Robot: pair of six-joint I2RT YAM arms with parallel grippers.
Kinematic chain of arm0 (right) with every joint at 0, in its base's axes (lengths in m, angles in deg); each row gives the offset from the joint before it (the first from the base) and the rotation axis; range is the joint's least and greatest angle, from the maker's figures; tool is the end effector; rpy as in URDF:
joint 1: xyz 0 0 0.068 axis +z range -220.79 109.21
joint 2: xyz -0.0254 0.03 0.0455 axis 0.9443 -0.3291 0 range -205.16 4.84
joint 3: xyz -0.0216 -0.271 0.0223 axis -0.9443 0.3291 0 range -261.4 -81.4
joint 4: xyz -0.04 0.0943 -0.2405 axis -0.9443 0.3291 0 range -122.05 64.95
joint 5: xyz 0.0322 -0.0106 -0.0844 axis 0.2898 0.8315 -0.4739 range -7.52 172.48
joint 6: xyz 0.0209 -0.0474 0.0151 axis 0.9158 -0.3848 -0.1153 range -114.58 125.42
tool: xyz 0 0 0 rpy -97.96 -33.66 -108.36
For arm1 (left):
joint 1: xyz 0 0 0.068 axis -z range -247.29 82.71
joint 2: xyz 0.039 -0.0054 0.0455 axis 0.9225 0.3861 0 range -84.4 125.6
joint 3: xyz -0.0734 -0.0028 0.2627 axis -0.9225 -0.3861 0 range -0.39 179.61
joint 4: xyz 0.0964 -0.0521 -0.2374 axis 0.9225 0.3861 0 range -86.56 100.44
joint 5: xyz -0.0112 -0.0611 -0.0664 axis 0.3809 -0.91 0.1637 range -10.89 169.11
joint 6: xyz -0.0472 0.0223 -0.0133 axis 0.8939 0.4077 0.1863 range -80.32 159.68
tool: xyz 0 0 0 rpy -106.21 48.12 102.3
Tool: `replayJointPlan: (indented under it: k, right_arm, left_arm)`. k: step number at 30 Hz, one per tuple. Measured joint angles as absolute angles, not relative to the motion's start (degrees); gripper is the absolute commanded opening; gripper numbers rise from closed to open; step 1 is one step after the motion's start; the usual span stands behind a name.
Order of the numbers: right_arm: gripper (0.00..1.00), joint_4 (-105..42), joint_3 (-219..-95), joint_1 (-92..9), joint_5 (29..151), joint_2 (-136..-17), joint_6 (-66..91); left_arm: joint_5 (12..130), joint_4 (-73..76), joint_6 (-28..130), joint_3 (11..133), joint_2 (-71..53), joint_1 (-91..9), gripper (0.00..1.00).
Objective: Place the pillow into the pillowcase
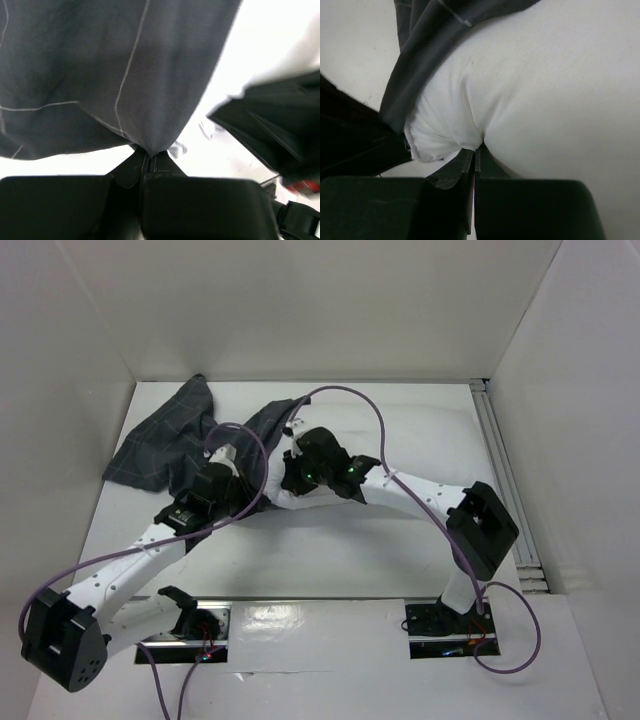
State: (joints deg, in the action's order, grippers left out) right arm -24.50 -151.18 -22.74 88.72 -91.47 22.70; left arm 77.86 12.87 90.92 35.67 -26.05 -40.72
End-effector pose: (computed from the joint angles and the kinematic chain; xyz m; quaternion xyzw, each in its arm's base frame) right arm 0.2549 0.2894 0.2587 -0.2586 0.8436 0.2932 0.3682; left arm 0.2002 -0.1010 0.2432 -0.1814 0.8544 -0.3132 0.3728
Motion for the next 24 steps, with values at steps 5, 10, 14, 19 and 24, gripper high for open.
replayJointPlan:
  k: [5,10,14,19,24]
  right_arm:
    - [0.0,-20.6,-158.8,-24.0,89.1,-94.8,23.5]
    - [0.0,-16.1,-165.6,-24.5,90.3,-97.7,23.9]
    - [0.0,-14.6,-168.0,-25.0,91.7,-99.5,24.0]
    - [0.0,-14.4,-168.4,-25.8,94.5,-100.2,24.1]
    - [0.0,-14.5,-168.4,-26.6,96.6,-100.4,24.1]
  left_arm:
    - [77.6,16.6,89.5,40.0,-27.5,-40.9,0.0]
    - [77.8,18.5,87.8,42.1,-27.8,-41.1,0.0]
    - [78.8,20.2,86.2,43.3,-27.8,-41.2,0.0]
    - [79.5,21.5,84.9,43.8,-27.8,-41.2,0.0]
    - [79.8,21.3,84.6,43.8,-27.8,-41.2,0.17]
